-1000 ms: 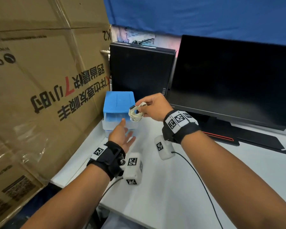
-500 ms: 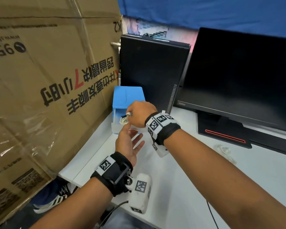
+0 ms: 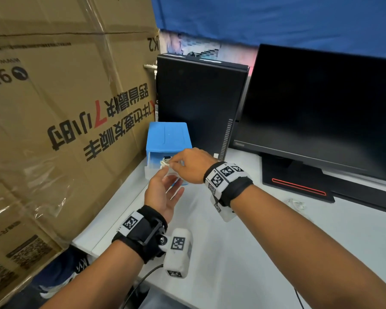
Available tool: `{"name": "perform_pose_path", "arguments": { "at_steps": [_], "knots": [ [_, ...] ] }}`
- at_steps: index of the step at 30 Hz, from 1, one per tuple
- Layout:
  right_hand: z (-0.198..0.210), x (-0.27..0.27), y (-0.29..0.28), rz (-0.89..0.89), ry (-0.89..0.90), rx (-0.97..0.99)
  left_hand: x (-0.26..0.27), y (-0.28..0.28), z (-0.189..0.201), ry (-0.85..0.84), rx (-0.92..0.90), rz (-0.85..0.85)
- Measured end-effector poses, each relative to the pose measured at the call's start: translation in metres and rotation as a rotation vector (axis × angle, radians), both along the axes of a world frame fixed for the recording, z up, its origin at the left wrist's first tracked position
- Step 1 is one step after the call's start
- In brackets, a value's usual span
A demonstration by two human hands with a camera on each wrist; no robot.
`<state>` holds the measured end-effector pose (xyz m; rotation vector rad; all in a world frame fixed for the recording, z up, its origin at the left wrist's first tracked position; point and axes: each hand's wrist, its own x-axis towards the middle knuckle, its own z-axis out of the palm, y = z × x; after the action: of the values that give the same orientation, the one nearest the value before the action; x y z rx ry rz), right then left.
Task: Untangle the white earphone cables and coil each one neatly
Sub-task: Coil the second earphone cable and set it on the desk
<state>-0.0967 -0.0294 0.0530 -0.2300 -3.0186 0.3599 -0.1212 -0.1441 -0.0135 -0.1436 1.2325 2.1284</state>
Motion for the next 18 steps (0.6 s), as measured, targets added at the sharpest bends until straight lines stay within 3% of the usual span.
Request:
{"name": "perform_pose_path", "arguments": {
  "at_steps": [4, 8, 13, 18],
  "knots": [
    [-0.004, 0.011, 0.014, -0.05, 0.175, -0.114, -0.006, 0.007, -0.002, -0.019, -0.082, -0.003],
    [0.004, 0.031, 0.039, -0.116, 0.239, -0.14, -0.01, 0.019, 0.0, -0.099, -0.097, -0.012],
    [0.021, 0.092, 0.095, -0.298, 0.294, -0.237, -0.023, 0.04, 0.007, -0.146, -0.087, -0.025],
    [0.008, 0.182, 0.159, -0.609, 0.158, -0.261, -0.027, 0.061, 0.007, -0.124, -0.122, -0.012]
  ]
}}
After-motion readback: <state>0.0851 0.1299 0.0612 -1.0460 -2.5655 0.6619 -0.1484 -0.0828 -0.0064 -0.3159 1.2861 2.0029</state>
